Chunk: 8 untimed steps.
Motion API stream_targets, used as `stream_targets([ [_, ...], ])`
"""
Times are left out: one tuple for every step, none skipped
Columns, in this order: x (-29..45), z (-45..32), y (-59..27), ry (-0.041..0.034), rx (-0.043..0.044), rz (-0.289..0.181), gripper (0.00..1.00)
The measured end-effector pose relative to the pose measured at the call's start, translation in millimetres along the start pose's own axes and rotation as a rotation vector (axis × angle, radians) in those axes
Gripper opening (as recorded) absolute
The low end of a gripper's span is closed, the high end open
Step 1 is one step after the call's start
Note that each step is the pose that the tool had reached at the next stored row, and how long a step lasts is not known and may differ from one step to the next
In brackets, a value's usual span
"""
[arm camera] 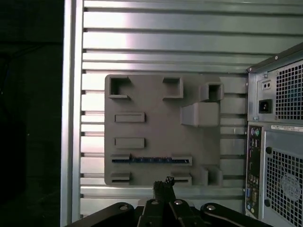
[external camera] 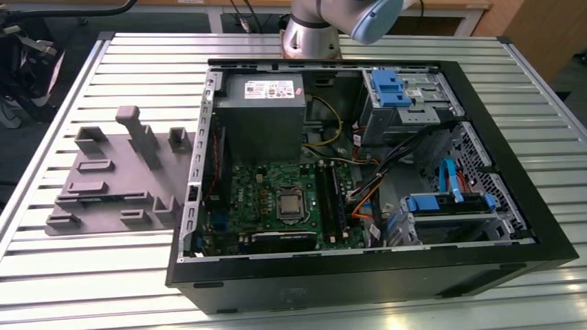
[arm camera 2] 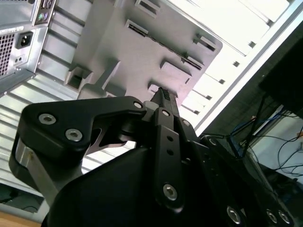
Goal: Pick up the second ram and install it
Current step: 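Pick up the second ram and move it above second insertion slot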
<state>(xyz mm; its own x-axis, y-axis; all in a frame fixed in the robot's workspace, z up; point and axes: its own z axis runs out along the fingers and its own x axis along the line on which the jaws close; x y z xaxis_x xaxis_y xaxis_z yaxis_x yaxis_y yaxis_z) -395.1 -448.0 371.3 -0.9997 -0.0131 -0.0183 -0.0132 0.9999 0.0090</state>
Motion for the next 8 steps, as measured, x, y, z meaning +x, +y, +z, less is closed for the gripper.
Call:
stream_targets([
  [0.0,0.2,0.0,0.0001,-0.0003,-0.018,0.11],
  [0.0,0.3,0.0,0.0002,-0.0006,-0.036,0.11],
  [0.0,0.4,0.0,0.0005,-0.0008,-0.054,0.11],
  [0.0,0.5,0.0,0.0006,-0.0010,-0.072,0.11],
  [0.0,0.6,0.0,0.0007,-0.0013,-0.090,0.11],
  [0.0,0.7,0.0,0.0008,-0.0017,-0.107,0.11],
  [0.0,0.8,0.0,0.0010,-0.0019,-0.124,0.11],
  [0.0,0.9,0.0,0.0011,-0.0021,-0.141,0.11],
])
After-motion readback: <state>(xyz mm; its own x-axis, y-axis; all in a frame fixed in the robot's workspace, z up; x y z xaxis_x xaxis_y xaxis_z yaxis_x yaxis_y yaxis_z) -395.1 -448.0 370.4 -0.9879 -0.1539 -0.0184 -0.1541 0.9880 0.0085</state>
